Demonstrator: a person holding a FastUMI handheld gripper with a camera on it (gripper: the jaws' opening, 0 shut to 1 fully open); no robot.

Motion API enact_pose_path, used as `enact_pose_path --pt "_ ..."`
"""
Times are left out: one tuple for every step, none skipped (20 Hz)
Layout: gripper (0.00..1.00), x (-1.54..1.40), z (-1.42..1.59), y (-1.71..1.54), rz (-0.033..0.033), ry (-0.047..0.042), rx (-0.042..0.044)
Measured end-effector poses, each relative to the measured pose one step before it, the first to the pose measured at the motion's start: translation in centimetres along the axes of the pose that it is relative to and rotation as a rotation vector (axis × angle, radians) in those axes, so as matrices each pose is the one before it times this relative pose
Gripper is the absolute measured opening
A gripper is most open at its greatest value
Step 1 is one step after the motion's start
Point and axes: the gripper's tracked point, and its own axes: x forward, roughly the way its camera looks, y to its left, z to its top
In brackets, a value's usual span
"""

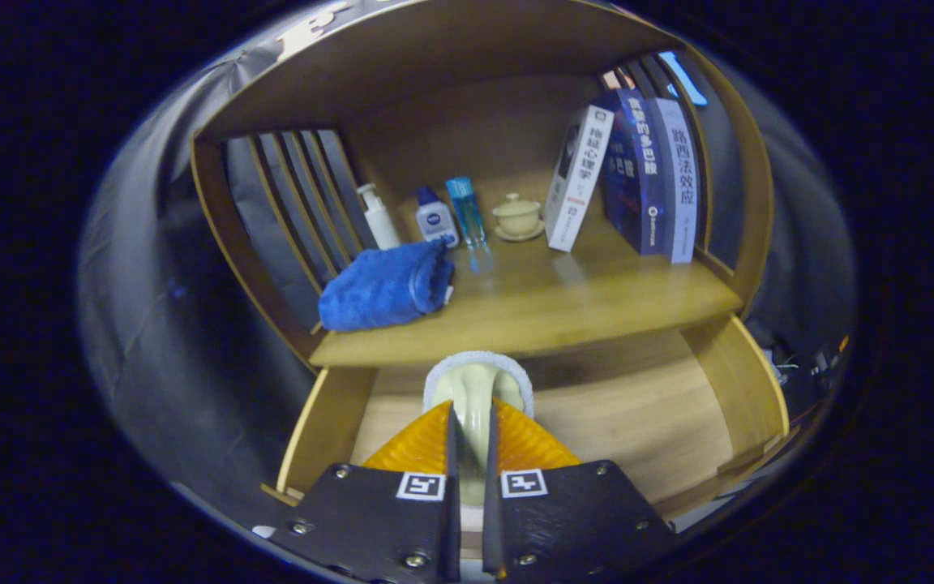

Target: Pull open the drawer, take out the items inside it, and place them on the countertop above the cabinet.

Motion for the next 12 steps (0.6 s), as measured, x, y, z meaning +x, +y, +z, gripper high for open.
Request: enact_pose_path --pt "0.11 -0.094 0.896 0.158 -0.00179 -0.01502 -0.00412" --pt "0.11 0.059 0.947 0.221 -0.00055 -0.01452 -0.00421" --pt "0.11 0.199 0.825 0.081 -0.00108 -0.01222 -0.00417" --pt "0.11 0.252 0.851 -0.029 -0.00421 -0.00913 -0.00136" --pt "0.11 0.438 0.767 -0.104 -0.00802 -0.00816 0.00021" --pt "0.11 0.621 0.377 -0.149 -0.00694 -0.00018 -0.00193" --pt "0.11 0.746 0.473 -0.252 -0.00967 -0.00089 -0.00384" --pt "0.11 0.871 0.375 -0.291 -0.01011 0.00055 -0.00402" --pt "0.11 0.988 0.348 -0.310 -0.00910 0.00081 -0.00959" --pt "0.11 0.874 0.225 -0.370 -0.01317 0.00027 -0.00647" --pt "0.11 0.800 0.563 -0.218 -0.00672 -0.00987 -0.00319" --pt "0.11 0.778 0.637 -0.012 -0.00523 -0.01762 0.00364"
